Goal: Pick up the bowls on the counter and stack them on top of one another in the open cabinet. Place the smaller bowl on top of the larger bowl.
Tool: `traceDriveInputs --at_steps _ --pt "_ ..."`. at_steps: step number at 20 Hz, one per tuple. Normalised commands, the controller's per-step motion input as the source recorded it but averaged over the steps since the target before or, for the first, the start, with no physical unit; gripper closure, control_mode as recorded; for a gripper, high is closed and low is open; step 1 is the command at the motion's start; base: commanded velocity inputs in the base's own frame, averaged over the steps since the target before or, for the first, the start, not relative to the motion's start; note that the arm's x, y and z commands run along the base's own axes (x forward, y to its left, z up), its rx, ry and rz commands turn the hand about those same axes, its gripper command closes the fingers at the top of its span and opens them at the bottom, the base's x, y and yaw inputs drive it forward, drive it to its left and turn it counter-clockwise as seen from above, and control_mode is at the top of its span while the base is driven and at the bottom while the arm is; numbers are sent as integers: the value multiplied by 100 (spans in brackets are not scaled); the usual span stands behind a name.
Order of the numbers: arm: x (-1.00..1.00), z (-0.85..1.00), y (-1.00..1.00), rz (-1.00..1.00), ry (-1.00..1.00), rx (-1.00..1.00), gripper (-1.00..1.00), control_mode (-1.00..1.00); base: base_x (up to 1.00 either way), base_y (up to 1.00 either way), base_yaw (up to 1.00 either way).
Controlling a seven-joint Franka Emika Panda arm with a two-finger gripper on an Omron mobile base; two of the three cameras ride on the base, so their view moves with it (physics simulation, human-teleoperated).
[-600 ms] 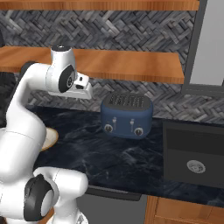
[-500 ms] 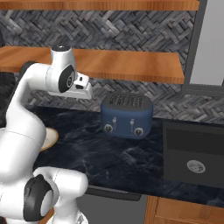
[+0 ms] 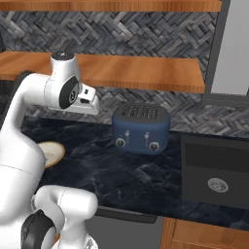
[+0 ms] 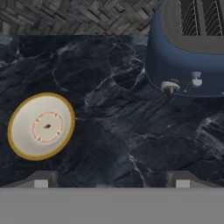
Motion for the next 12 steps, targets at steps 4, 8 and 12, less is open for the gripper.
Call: traceDriveInputs --at_steps 4,8,12 --pt "-50 0 11 1 -2 7 -100 -100 0 0 0" --pt "-35 -1 35 0 0 7 -100 -100 0 0 0" --pt "-32 -2 50 0 0 5 -100 -100 0 0 0"
